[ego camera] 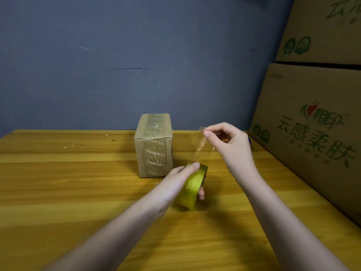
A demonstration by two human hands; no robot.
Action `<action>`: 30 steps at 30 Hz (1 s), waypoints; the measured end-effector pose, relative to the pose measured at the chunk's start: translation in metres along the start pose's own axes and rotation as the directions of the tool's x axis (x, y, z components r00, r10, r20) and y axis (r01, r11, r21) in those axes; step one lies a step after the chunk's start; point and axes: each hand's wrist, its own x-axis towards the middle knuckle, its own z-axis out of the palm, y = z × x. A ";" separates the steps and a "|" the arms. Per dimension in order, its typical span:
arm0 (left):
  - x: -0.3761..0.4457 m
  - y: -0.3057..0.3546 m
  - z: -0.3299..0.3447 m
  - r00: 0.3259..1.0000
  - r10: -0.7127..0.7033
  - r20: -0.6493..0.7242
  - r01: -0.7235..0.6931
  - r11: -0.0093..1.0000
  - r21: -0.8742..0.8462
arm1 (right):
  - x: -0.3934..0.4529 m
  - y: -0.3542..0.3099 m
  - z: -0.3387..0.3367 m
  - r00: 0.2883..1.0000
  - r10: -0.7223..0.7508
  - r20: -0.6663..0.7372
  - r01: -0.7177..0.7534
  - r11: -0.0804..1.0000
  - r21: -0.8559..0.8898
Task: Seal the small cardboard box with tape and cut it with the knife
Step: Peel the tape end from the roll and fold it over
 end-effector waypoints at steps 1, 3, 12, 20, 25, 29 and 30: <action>-0.002 0.001 -0.001 0.999 0.045 -0.002 -0.045 0.998 0.043 | 0.000 0.001 0.000 1.000 0.016 -0.010 -0.016 1.000 0.014; -0.006 0.003 -0.004 0.992 0.123 -0.014 -0.120 0.985 0.127 | 0.001 0.003 -0.001 0.999 0.046 -0.022 -0.045 0.999 0.027; -0.010 0.009 -0.016 0.971 0.236 0.033 -0.237 0.952 0.194 | 0.002 0.010 0.003 0.990 0.135 0.025 -0.137 0.989 0.057; -0.011 0.003 -0.020 0.937 0.349 -0.010 -0.342 0.921 0.185 | 0.000 0.023 0.009 0.975 0.202 0.089 -0.206 0.978 0.035; -0.012 -0.002 -0.019 0.913 0.405 -0.057 -0.385 0.897 0.216 | -0.004 0.027 0.012 0.957 0.232 0.172 -0.243 0.969 0.047; -0.016 -0.004 -0.020 0.909 0.410 -0.072 -0.389 0.899 0.200 | -0.010 0.029 0.013 0.937 0.270 0.221 -0.300 0.947 0.115; -0.016 -0.005 -0.020 0.907 0.416 -0.071 -0.396 0.896 0.200 | -0.013 0.029 0.014 0.931 0.281 0.234 -0.317 0.940 0.129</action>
